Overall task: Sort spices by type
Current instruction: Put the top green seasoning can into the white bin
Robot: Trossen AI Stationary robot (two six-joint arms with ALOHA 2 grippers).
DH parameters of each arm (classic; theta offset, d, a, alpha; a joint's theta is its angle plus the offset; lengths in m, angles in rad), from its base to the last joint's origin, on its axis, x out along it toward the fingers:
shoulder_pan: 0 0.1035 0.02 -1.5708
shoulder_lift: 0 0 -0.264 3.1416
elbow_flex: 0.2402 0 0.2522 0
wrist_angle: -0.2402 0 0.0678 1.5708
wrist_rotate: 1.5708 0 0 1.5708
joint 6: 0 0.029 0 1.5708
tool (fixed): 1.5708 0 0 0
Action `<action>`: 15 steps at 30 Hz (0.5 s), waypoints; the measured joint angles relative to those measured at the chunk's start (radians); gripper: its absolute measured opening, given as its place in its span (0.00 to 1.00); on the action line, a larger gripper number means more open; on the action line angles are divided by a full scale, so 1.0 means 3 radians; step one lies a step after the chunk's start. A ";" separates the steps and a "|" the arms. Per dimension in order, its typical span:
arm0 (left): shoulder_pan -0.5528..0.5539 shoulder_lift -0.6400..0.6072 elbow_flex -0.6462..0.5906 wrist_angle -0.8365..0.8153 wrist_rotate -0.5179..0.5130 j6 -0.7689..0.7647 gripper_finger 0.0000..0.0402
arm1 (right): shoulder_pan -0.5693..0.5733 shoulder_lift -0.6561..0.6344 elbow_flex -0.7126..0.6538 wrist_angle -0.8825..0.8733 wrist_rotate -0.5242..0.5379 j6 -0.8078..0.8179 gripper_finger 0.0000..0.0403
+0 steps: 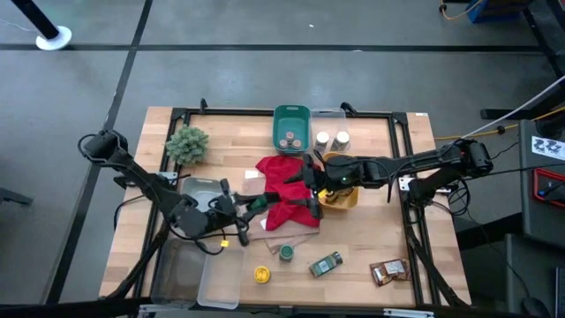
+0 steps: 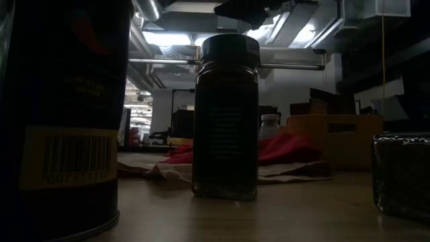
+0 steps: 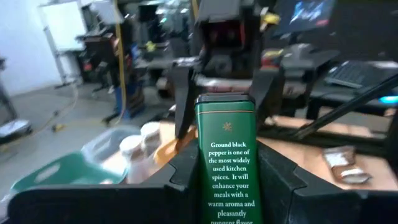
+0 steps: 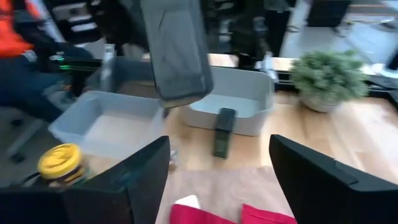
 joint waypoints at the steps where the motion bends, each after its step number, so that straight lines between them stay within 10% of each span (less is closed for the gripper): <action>1: 0.0025 0.0001 0.0000 0.0099 0.0066 0.0083 0.24 | 0.0000 0.0000 0.0000 0.0002 -0.0079 -0.0030 0.68; 15: 0.0367 0.0002 -0.0001 0.0411 0.0792 0.0302 0.26 | 0.0002 0.0000 0.0000 0.0538 -0.0266 -0.0155 0.68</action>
